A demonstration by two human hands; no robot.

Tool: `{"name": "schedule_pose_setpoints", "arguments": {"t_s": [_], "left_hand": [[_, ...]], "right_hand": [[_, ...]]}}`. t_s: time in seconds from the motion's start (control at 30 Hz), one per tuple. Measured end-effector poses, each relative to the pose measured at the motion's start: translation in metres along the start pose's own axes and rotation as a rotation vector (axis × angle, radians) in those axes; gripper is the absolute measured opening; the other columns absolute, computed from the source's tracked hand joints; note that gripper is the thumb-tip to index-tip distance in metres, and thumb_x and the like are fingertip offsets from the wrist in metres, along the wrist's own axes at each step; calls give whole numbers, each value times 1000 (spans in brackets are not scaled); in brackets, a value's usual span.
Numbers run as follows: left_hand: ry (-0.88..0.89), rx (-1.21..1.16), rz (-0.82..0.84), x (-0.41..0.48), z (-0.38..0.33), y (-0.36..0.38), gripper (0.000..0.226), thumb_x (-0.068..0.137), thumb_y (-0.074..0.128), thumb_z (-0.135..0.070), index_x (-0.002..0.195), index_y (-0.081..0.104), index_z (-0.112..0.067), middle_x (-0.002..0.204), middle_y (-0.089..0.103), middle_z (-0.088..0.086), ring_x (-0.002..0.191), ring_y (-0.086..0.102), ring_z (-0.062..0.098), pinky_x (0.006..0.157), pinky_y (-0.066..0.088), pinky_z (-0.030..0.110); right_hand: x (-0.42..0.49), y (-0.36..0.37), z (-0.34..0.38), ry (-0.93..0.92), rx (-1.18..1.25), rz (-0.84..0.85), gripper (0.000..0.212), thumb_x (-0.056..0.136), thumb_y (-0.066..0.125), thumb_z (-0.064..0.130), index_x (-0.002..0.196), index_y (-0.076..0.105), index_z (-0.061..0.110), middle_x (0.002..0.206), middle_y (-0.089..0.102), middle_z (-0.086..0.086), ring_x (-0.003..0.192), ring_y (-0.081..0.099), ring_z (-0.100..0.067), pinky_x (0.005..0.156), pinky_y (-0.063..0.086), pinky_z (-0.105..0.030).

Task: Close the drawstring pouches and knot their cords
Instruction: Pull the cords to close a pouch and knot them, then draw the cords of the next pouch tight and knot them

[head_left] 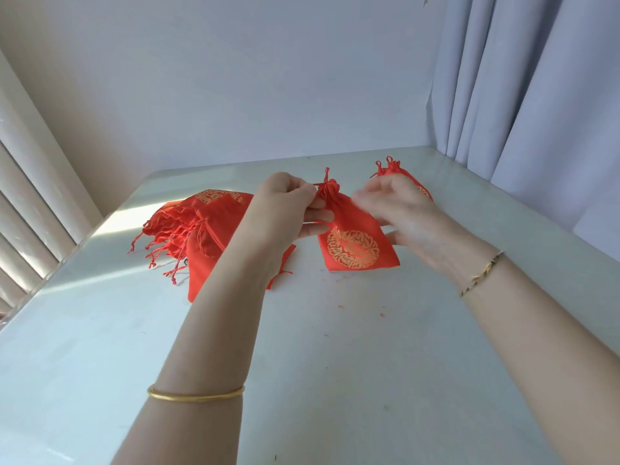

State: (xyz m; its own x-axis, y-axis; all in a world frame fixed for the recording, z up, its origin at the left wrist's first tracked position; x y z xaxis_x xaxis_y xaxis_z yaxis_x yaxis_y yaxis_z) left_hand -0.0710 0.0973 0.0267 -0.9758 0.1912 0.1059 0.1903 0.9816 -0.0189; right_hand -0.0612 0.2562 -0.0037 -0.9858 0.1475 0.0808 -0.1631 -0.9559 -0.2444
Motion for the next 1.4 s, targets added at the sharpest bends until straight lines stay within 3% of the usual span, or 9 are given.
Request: {"name": "schedule_pose_setpoints", "arguments": {"t_s": [0.2, 0.53, 0.63, 0.77, 0.9, 1.0, 1.13, 1.3, 1.4], "left_hand": [[-35, -71, 117, 12, 17, 48, 16, 97, 44, -10, 82, 49, -9, 78, 58, 5, 66, 62, 14, 63, 56, 24], [-189, 283, 169, 69, 81, 119, 20, 91, 43, 3, 108, 44, -8, 90, 49, 4, 66, 59, 16, 61, 51, 27], [-168, 438, 204, 79, 90, 139, 27, 87, 47, 3, 112, 53, -6, 113, 53, 14, 90, 62, 30, 76, 56, 39], [-158, 543, 190, 88, 93, 147, 34, 86, 46, 3, 65, 38, -22, 103, 58, 20, 89, 60, 33, 88, 52, 46], [-143, 489, 191, 82, 87, 134, 23, 85, 48, 2, 84, 57, -19, 111, 55, 10, 101, 60, 30, 90, 52, 43], [-73, 468, 77, 69, 71, 95, 39, 86, 47, -1, 122, 57, -9, 131, 52, 7, 112, 56, 27, 95, 49, 39], [84, 591, -178, 40, 42, 20, 42, 85, 43, -2, 123, 56, -14, 129, 47, 6, 95, 57, 22, 77, 49, 31], [176, 951, -644, 5, 7, -80, 46, 82, 51, -8, 127, 51, -15, 132, 39, 11, 121, 34, 32, 96, 31, 36], [74, 1138, -729, -4, 9, -117, 48, 83, 62, -20, 126, 46, -7, 137, 33, 14, 123, 31, 35, 99, 27, 42]], "right_hand": [[-3, -42, -36, -96, -280, -107, 8, 80, 69, 15, 74, 64, 16, 76, 64, -3, 74, 59, -18, 66, 43, -29], [64, -110, -55, -115, -342, -296, 3, 85, 62, 12, 83, 62, 9, 84, 63, -8, 81, 60, -23, 74, 46, -32], [83, -124, -74, 15, -637, -387, 21, 79, 67, 28, 87, 56, 11, 89, 62, -8, 91, 59, -31, 74, 43, -35], [86, -132, -83, 95, -932, -519, 50, 77, 68, 44, 114, 51, 15, 114, 54, -11, 109, 49, -34, 81, 42, -39], [81, -131, -74, 120, -998, -583, 59, 78, 67, 48, 121, 47, 13, 121, 47, -13, 113, 45, -33, 83, 40, -41], [68, -129, -67, 98, -898, -633, 66, 77, 70, 42, 126, 42, 8, 125, 45, -16, 115, 44, -35, 85, 40, -43], [47, -114, -53, 24, -788, -647, 62, 83, 67, 31, 132, 38, 8, 129, 42, -18, 117, 44, -37, 87, 41, -44], [32, -55, -34, -122, -491, -530, 11, 79, 55, 20, 90, 53, 20, 93, 51, -10, 91, 49, -33, 66, 35, -29], [27, 6, -24, -135, -381, -329, 29, 82, 57, 15, 110, 56, 12, 102, 54, -10, 98, 50, -26, 77, 36, -24]]}}
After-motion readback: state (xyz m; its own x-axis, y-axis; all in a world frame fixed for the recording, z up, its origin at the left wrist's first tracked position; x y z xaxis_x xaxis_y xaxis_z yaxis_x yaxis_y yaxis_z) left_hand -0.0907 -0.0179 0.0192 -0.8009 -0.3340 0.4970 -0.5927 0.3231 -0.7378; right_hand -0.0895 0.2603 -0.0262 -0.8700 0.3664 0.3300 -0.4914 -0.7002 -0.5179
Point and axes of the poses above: each hand's wrist, its own x-axis towards the middle knuckle, its own y-axis out of the palm, z = x × y, the point moved 10 cm from there along x, towards the middle knuckle
